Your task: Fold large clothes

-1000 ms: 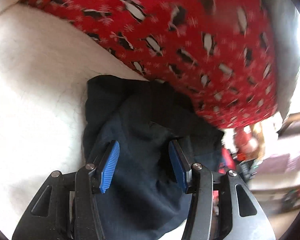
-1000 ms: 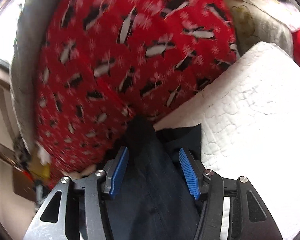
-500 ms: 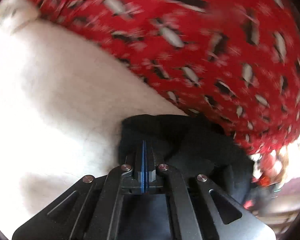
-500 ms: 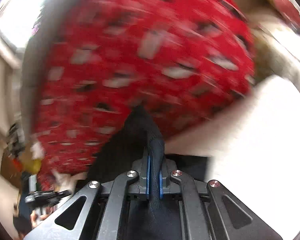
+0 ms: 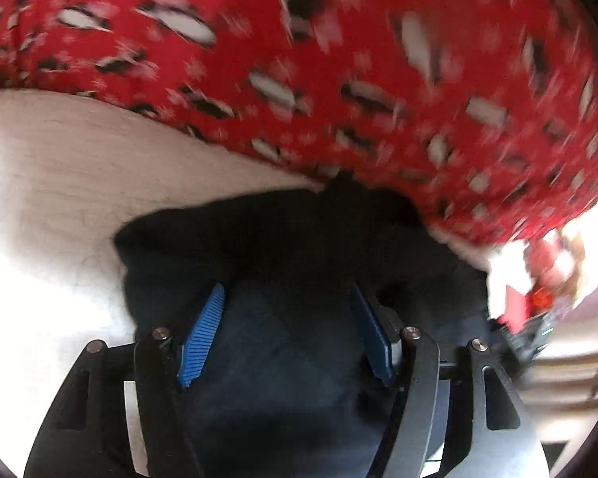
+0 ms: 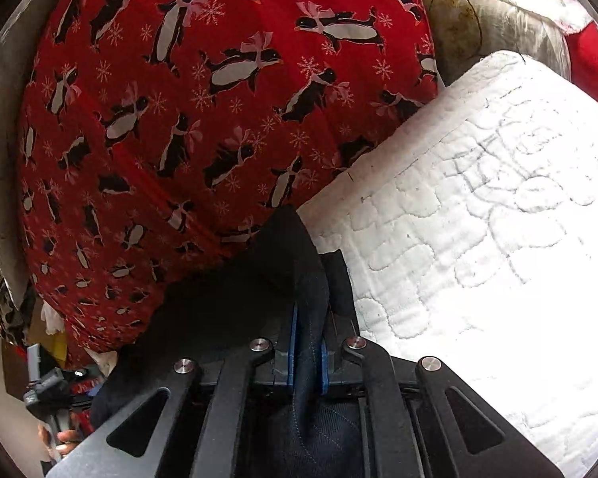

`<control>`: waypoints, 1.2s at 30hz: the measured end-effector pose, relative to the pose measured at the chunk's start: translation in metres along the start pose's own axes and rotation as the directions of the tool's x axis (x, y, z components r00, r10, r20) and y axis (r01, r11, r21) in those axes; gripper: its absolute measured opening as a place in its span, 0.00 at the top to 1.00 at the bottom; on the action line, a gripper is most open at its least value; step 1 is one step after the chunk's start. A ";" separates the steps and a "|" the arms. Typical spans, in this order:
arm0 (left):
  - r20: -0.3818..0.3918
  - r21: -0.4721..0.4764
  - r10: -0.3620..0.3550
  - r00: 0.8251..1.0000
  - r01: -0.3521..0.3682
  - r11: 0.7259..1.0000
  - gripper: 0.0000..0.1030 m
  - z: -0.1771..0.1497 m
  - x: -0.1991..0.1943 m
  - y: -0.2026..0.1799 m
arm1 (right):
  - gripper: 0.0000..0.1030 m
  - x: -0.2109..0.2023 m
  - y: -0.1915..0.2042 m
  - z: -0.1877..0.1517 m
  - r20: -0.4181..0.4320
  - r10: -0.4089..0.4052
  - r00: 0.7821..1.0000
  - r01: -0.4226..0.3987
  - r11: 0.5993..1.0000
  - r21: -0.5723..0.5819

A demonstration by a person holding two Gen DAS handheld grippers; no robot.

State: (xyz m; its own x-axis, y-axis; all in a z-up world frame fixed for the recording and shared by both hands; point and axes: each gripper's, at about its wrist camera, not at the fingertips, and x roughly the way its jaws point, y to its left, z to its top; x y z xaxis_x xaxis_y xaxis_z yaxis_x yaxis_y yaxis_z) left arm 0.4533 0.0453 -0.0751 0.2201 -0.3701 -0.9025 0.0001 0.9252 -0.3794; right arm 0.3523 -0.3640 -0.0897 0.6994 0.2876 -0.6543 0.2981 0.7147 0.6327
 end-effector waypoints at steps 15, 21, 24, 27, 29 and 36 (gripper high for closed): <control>0.104 -0.378 -0.145 0.984 0.174 0.909 0.88 -0.021 -0.013 0.100 | 0.89 -0.011 0.004 -0.002 -0.024 0.039 0.999 -0.041 0.997 -0.058; 0.261 -0.471 -0.253 0.932 0.351 0.809 0.83 -0.029 -0.045 0.148 | 0.84 -0.017 -0.001 -0.010 -0.013 -0.024 1.000 0.024 0.998 -0.050; 0.223 -0.365 -0.257 0.940 0.325 0.872 0.79 -0.029 -0.061 0.134 | 0.81 -0.049 0.032 -0.004 0.158 -0.026 0.987 0.049 0.989 -0.140; 0.177 -0.245 -0.256 0.950 0.294 0.924 0.69 -0.034 -0.065 0.103 | 0.74 -0.054 0.085 -0.007 0.136 0.056 0.989 -0.013 0.956 -0.294; 0.151 -0.175 -0.247 0.957 0.271 0.947 0.69 -0.031 -0.059 0.079 | 0.71 -0.034 0.121 -0.015 0.007 0.090 0.996 -0.082 0.934 -0.348; 0.097 -0.057 -0.124 0.988 0.130 0.990 0.63 -0.027 -0.045 0.037 | 0.65 0.035 0.185 -0.059 -0.277 0.163 0.947 -0.251 0.913 -0.322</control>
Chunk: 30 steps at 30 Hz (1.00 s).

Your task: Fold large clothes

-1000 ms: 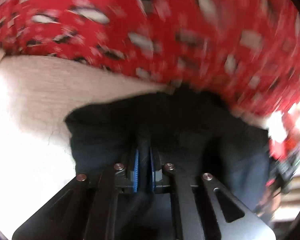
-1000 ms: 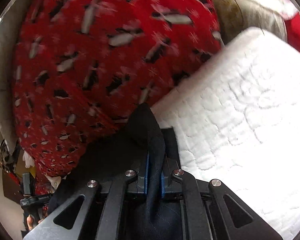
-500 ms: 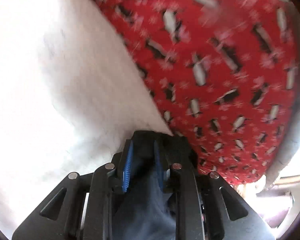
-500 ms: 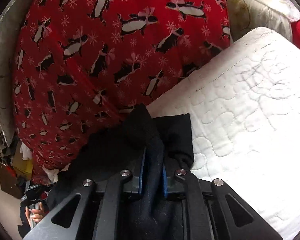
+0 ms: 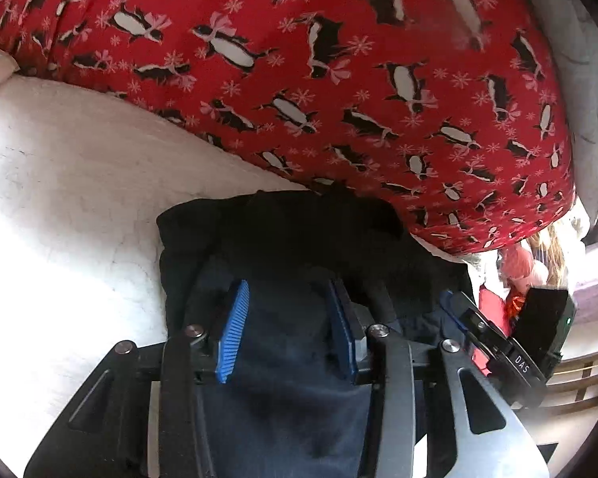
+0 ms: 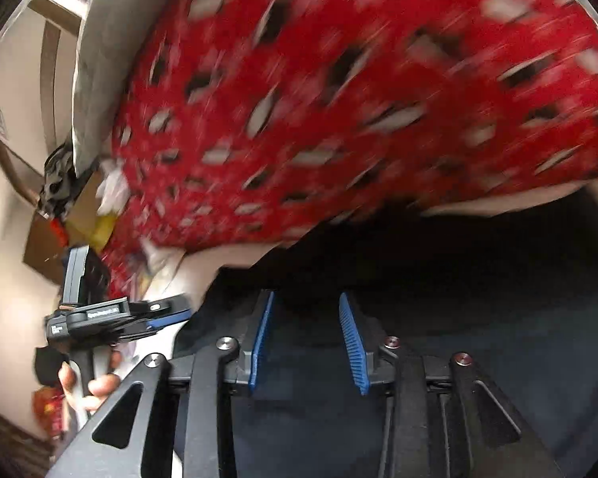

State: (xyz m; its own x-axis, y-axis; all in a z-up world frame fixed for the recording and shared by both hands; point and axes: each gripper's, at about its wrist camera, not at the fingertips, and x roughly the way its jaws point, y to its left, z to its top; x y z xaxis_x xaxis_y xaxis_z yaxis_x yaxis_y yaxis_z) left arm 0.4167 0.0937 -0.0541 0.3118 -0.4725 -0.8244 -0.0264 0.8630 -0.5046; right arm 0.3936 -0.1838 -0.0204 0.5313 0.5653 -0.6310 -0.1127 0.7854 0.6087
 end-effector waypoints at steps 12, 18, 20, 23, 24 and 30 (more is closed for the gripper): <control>0.047 -0.103 -0.050 0.998 0.054 0.993 0.63 -0.008 -0.052 0.078 | 0.57 0.151 0.105 -0.004 -0.266 -0.017 0.964 -0.035 0.981 -0.190; 0.045 -0.073 -0.100 0.994 0.103 0.992 0.63 -0.005 -0.049 0.076 | 0.98 0.161 0.142 -0.016 -0.247 -0.013 0.969 -0.082 0.925 -0.370; 0.032 -0.065 -0.131 0.991 0.133 0.989 0.63 -0.005 -0.043 0.071 | 0.96 0.157 0.150 -0.010 -0.227 0.062 0.972 -0.139 0.931 -0.338; 0.020 -0.059 -0.152 0.988 0.153 0.986 0.55 -0.006 -0.032 0.060 | 0.90 0.155 0.141 0.002 -0.196 0.069 0.978 -0.115 0.965 -0.237; 0.016 -0.056 -0.153 0.988 0.154 0.986 0.55 -0.006 -0.028 0.055 | 0.85 0.152 0.135 0.006 -0.179 0.061 0.982 -0.100 0.971 -0.215; -0.034 -0.002 -0.015 0.999 0.015 1.000 0.44 0.002 0.012 0.016 | 0.79 0.064 0.051 0.010 -0.057 -0.037 0.998 0.034 0.998 -0.061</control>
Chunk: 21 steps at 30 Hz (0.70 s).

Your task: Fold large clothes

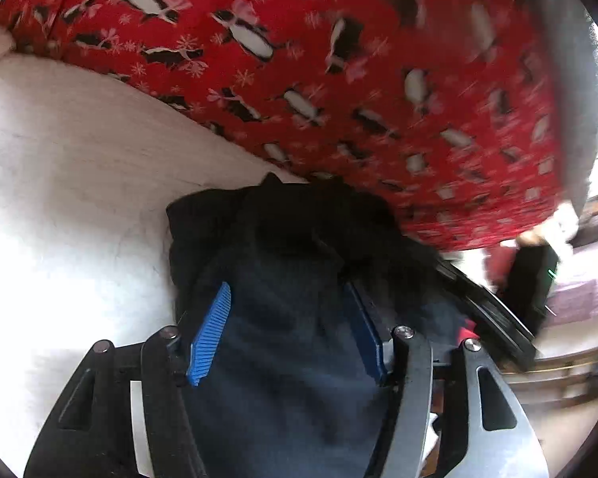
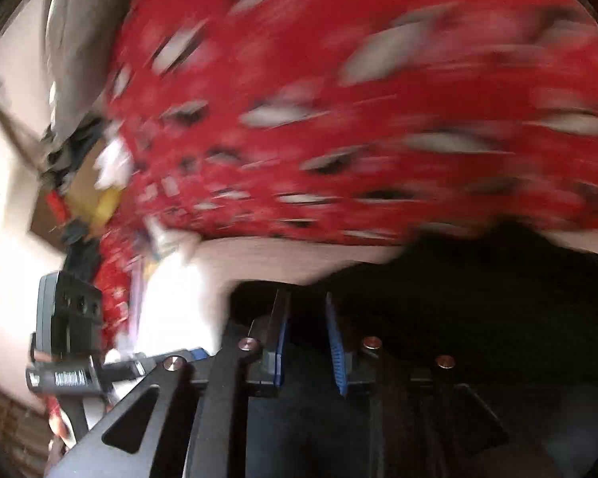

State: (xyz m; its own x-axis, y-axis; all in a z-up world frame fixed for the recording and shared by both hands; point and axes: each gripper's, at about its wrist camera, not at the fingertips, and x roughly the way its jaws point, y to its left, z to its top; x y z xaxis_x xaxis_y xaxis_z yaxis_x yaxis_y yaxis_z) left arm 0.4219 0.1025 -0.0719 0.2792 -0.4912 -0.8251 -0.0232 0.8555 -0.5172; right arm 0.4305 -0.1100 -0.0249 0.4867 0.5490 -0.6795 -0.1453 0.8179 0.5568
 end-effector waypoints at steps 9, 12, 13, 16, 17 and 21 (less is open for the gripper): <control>0.093 0.027 0.200 0.975 -0.204 0.979 1.00 -0.003 0.010 -0.014 | 0.56 -0.112 -0.104 -0.026 0.005 -0.507 0.862 0.507 0.861 -0.023; 0.129 0.003 0.220 0.967 -0.222 0.975 1.00 0.002 0.000 -0.006 | 0.32 -0.142 -0.134 -0.025 0.039 -0.555 0.831 0.554 0.831 0.048; 0.105 -0.015 0.200 0.974 -0.200 0.980 1.00 0.003 0.002 -0.001 | 0.29 -0.150 -0.148 -0.026 0.047 -0.541 0.840 0.533 0.838 0.119; 0.072 -0.045 0.138 0.988 -0.135 0.990 1.00 0.003 0.005 0.006 | 0.29 -0.141 -0.172 -0.030 -0.006 -0.434 0.901 0.423 0.875 0.235; 0.075 -0.055 0.115 0.991 -0.111 0.992 1.00 0.003 0.004 0.005 | 0.29 -0.134 -0.176 -0.034 -0.020 -0.374 0.927 0.367 0.895 0.254; 0.089 -0.114 0.000 0.996 0.010 0.993 0.71 0.005 -0.005 0.014 | 0.42 -0.130 -0.171 -0.042 0.050 -0.384 0.922 0.366 0.907 0.209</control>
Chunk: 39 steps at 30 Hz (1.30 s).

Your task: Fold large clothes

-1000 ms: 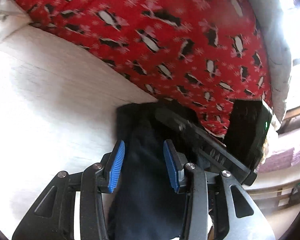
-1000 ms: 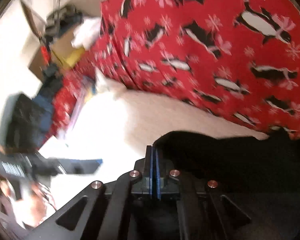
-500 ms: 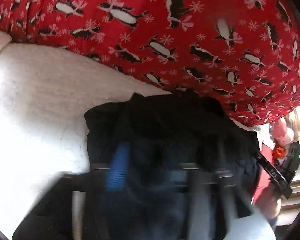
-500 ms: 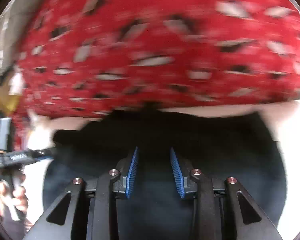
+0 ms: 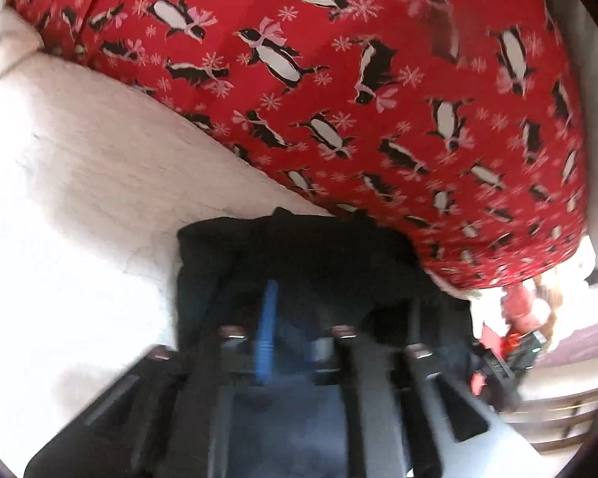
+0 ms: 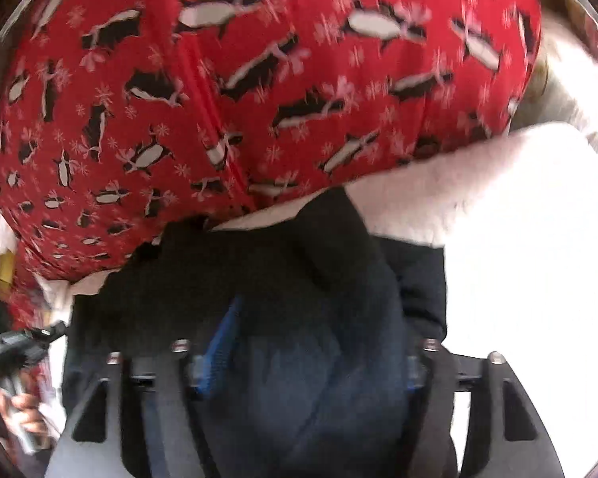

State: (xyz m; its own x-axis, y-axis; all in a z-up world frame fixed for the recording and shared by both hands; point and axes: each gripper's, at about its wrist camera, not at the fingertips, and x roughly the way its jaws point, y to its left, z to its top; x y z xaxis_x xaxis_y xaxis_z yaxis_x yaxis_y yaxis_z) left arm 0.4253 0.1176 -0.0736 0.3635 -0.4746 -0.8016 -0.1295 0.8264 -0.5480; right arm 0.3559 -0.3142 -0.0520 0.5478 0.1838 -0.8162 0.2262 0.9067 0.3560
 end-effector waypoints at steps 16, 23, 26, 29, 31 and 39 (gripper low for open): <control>0.068 0.258 0.271 0.960 -0.280 0.925 0.94 -0.025 0.026 -0.043 | 0.89 -0.031 -0.036 0.002 0.137 0.011 0.990 -0.015 0.999 0.030; 0.004 -0.082 0.190 0.982 -0.189 0.979 0.93 0.004 0.019 0.038 | 0.90 -0.037 -0.065 0.000 0.186 0.078 0.980 -0.098 0.990 0.102; 0.032 -0.142 0.101 0.994 -0.095 0.985 0.91 0.002 0.010 0.046 | 0.87 -0.007 -0.073 -0.005 0.108 0.057 0.992 -0.076 0.981 0.181; 0.060 -0.154 0.012 0.998 -0.003 0.988 0.91 -0.004 -0.014 0.045 | 0.71 -0.028 -0.076 -0.009 0.150 0.091 0.984 -0.125 0.965 0.231; 0.098 -0.089 -0.031 0.995 0.039 0.995 0.86 -0.018 -0.036 0.034 | 0.58 -0.053 -0.080 -0.013 0.182 0.134 0.974 -0.173 0.961 0.218; 0.079 0.143 0.177 0.981 -0.186 0.972 0.63 -0.096 -0.003 -0.016 | 0.94 -0.076 -0.091 -0.082 0.115 0.198 0.973 -0.214 0.965 0.153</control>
State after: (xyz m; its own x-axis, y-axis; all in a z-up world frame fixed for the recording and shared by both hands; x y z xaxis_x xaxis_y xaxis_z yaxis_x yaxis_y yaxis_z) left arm 0.3378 0.0769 -0.0855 0.4068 -0.2958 -0.8643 -0.0617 0.9351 -0.3491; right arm 0.2282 -0.3796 -0.0599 0.6705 0.3146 -0.6719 0.2245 0.7771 0.5879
